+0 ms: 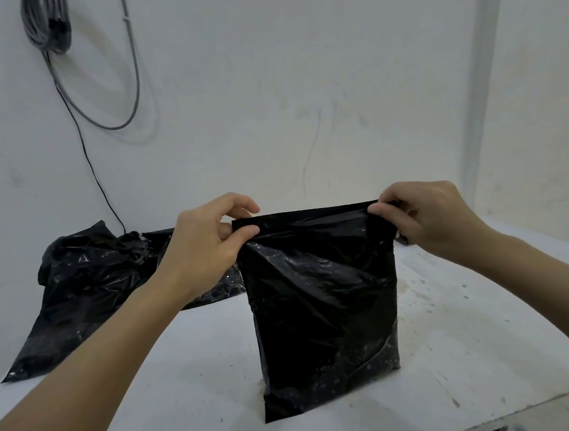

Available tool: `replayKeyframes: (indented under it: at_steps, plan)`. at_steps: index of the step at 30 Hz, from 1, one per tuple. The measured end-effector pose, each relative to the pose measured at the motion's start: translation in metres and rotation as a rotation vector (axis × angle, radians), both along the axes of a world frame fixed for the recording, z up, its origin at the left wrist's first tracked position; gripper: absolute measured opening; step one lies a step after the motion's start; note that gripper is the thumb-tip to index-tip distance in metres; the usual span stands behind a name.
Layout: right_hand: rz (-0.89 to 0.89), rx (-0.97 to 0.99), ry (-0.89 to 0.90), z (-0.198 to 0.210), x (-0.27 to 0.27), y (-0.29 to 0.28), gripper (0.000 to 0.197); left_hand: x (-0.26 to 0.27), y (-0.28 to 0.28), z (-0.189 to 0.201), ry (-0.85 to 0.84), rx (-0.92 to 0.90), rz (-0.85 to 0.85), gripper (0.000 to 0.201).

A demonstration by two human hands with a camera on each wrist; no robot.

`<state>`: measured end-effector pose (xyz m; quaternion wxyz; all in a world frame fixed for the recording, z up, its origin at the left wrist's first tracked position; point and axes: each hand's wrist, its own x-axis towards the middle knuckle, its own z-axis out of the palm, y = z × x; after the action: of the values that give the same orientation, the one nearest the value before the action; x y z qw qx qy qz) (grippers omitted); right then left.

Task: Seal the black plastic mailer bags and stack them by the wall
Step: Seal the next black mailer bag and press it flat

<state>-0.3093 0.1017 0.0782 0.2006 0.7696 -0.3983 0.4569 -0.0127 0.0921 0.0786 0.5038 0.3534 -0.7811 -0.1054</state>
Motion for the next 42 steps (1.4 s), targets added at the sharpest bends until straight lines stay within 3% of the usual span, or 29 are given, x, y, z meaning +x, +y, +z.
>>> replayKeyframes:
  at_steps: [6,9,11,13,20,32,42]
  plan:
    - [-0.068,0.125,0.105,0.018,-0.012,0.007,0.054,-0.001,0.0,0.004,0.032,0.071,0.019,0.015]
    - [0.009,0.219,0.084,0.029,-0.016,0.017,0.04,0.001,-0.005,0.005,0.082,0.137,0.006,0.014]
    - [0.061,0.295,-0.022,0.032,-0.016,0.019,0.022,0.001,-0.008,0.006,0.119,0.174,-0.006,0.016]
    - [0.118,0.4,-0.133,0.033,-0.014,0.023,0.016,0.0,-0.009,0.007,0.141,0.2,-0.015,0.015]
    - [0.114,0.516,-0.199,0.038,-0.01,0.03,0.018,0.0,-0.01,0.007,0.189,0.234,-0.05,0.017]
    - [0.091,0.52,-0.278,0.037,-0.001,0.022,0.017,0.006,-0.005,0.009,0.343,0.411,-0.116,0.008]
    - [0.091,0.548,-0.26,0.037,0.006,0.02,0.012,0.011,-0.004,0.015,0.215,0.451,-0.027,0.009]
